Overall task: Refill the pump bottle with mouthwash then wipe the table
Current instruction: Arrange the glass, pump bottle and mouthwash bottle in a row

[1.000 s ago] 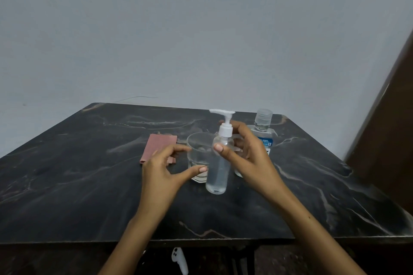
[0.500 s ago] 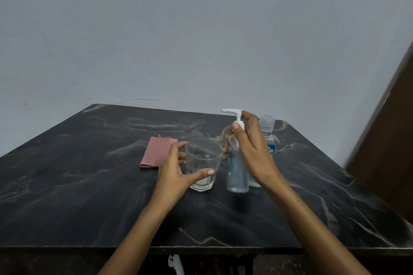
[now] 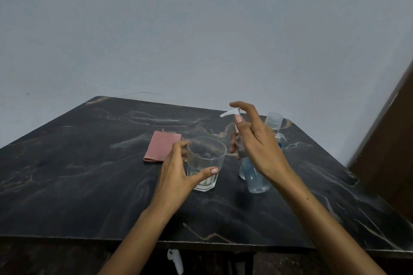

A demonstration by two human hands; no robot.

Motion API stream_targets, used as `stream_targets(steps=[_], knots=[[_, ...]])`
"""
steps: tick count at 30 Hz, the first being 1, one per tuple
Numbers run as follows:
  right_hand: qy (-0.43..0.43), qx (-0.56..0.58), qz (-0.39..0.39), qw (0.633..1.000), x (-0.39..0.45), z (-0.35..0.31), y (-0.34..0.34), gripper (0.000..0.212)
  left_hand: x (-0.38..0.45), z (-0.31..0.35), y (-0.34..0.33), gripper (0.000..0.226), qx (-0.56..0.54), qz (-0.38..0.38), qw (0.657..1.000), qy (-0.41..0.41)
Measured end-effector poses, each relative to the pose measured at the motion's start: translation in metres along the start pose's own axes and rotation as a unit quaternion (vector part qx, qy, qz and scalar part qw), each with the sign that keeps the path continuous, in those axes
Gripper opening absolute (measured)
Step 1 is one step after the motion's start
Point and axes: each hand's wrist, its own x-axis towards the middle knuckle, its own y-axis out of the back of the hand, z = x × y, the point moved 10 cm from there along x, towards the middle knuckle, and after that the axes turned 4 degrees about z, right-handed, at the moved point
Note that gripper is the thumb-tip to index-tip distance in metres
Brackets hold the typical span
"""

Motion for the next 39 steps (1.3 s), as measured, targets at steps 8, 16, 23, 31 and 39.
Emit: stream_targets(steps=[8,16,23,31,39], knots=[[-0.028,0.056,-0.077,0.995,0.004,0.008,-0.007,0.031,-0.001,-0.002,0.001,0.070,-0.002,-0.001,1.000,0.000],[-0.064,0.061,-0.104,0.991,0.003,0.014,-0.009,0.025,0.000,-0.007,-0.002,0.074,-0.032,-0.005,0.999,0.017],[-0.085,0.041,-0.137,0.986,0.000,0.021,-0.016,0.018,-0.002,-0.007,-0.004,0.074,-0.047,-0.006,0.999,0.019],[-0.077,0.003,-0.136,0.988,0.000,0.020,-0.020,0.017,-0.002,-0.008,-0.004,0.074,-0.047,-0.006,0.999,0.021],[-0.074,-0.013,-0.120,0.990,0.002,0.021,-0.021,0.020,-0.002,-0.008,-0.004,0.074,-0.050,-0.004,0.998,0.024]])
